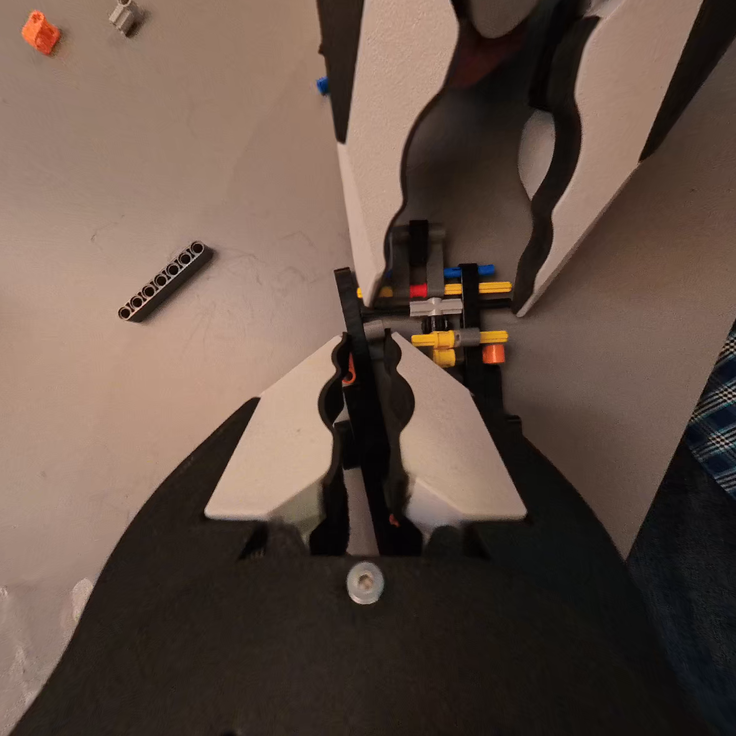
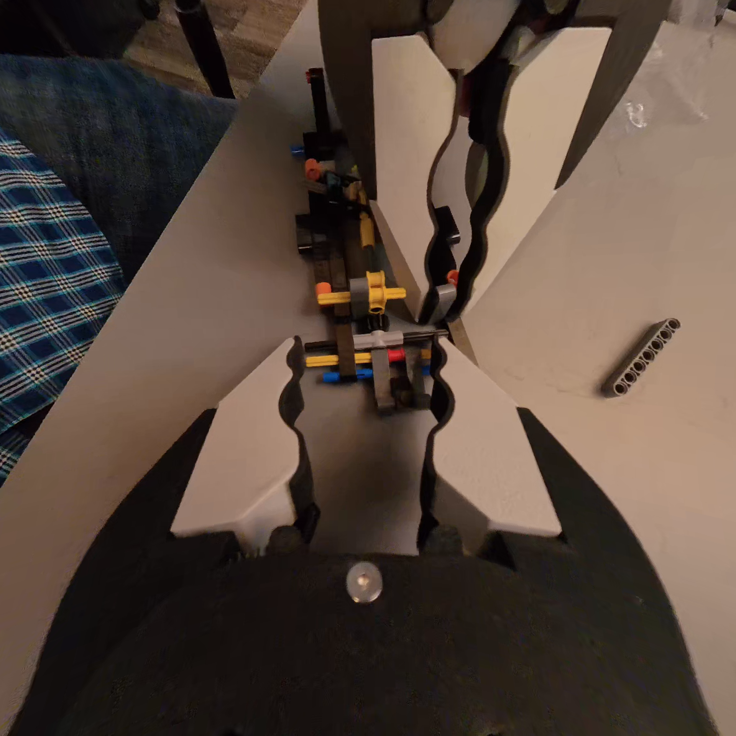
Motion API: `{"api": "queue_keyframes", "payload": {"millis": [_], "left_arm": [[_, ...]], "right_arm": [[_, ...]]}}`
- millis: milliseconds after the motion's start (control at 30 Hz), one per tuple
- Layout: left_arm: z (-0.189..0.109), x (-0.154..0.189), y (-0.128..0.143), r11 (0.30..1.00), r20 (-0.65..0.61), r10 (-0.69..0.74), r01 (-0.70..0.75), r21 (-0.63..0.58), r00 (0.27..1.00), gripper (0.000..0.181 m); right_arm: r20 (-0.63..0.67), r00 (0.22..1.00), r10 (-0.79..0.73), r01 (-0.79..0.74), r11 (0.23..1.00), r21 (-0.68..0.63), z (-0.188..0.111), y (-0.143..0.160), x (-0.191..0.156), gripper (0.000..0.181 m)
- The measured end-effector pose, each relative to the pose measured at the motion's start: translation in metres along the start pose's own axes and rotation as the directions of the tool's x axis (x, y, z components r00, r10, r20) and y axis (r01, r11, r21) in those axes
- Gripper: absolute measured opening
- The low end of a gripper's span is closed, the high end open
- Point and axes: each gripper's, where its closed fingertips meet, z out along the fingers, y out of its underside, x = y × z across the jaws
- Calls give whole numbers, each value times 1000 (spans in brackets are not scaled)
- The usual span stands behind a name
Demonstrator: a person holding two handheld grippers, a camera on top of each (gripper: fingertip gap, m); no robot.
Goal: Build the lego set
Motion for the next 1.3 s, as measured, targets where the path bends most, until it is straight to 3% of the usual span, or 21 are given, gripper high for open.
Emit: {"api": "queue_keyframes", "payload": {"millis": [200,433,767,967,1133,1300], "left_arm": [[1,-5,-2,999,21,-33,32,34,999,15],[-1,-10,-3,995,80,-61,53,90,995,14],[-14,-19,-14,975,196,-56,12,221,979,15],[-19,-18,-18,957,250,-43,-33,289,967,14],[-21,-21,-14,951,270,-42,-45,307,962,15],[-22,-18,-20,940,295,-25,-78,333,955,14]], "right_arm": [[18,1000,16,-16,1000,5,0,-1,3,75],[48,997,52,-51,998,-25,3,1,5,78],[66,996,60,-60,998,-4,-2,-4,9,92],[70,996,51,-51,999,-1,-23,-3,20,81],[122,992,39,-38,999,-12,-15,-2,23,93],[169,982,85,-95,994,53,-27,-6,30,98]]}}
